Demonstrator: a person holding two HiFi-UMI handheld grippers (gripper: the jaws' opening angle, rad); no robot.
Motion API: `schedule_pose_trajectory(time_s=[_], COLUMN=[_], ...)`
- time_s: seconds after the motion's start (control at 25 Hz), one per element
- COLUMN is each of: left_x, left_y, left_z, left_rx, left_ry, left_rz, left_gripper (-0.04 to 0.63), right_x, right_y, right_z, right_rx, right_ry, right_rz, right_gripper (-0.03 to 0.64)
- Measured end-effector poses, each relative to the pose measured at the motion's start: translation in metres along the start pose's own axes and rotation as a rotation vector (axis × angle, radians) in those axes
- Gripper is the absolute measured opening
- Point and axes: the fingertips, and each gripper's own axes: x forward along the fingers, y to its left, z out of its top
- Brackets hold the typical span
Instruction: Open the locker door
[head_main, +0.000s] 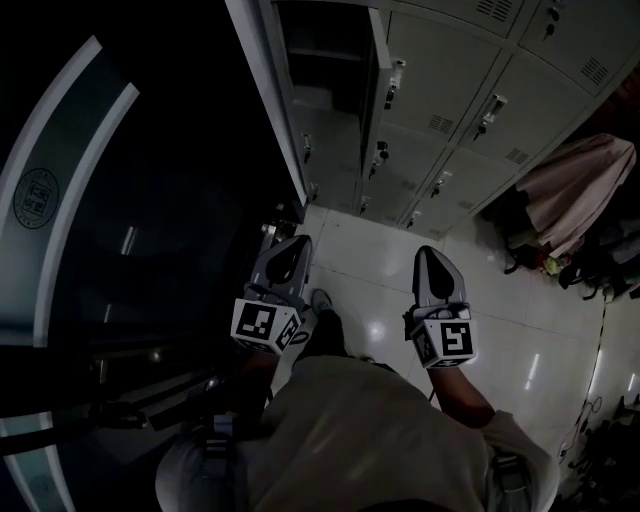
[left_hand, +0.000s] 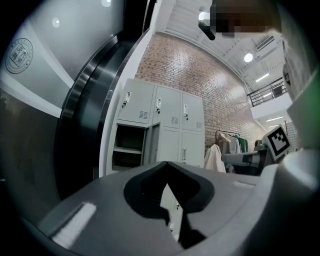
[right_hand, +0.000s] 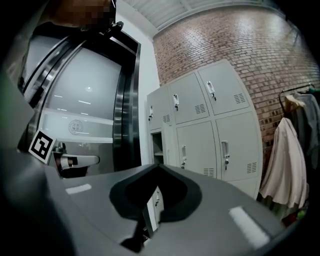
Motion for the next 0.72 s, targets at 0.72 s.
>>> schedule_pose_trajectory(time_s=[0.72], left_x=[-0.129], left_y=[-0.165], left_z=[0.035], left_rx=[0.016], left_ry=[-0.016], left_rz=[0.017], left_gripper=[0.064], right_x=[-0.193], right_y=[0.039], right_z=[0.049], right_rx=[-0.021], right_ry=[-0.093], right_rz=[0.099], right_gripper=[0.002])
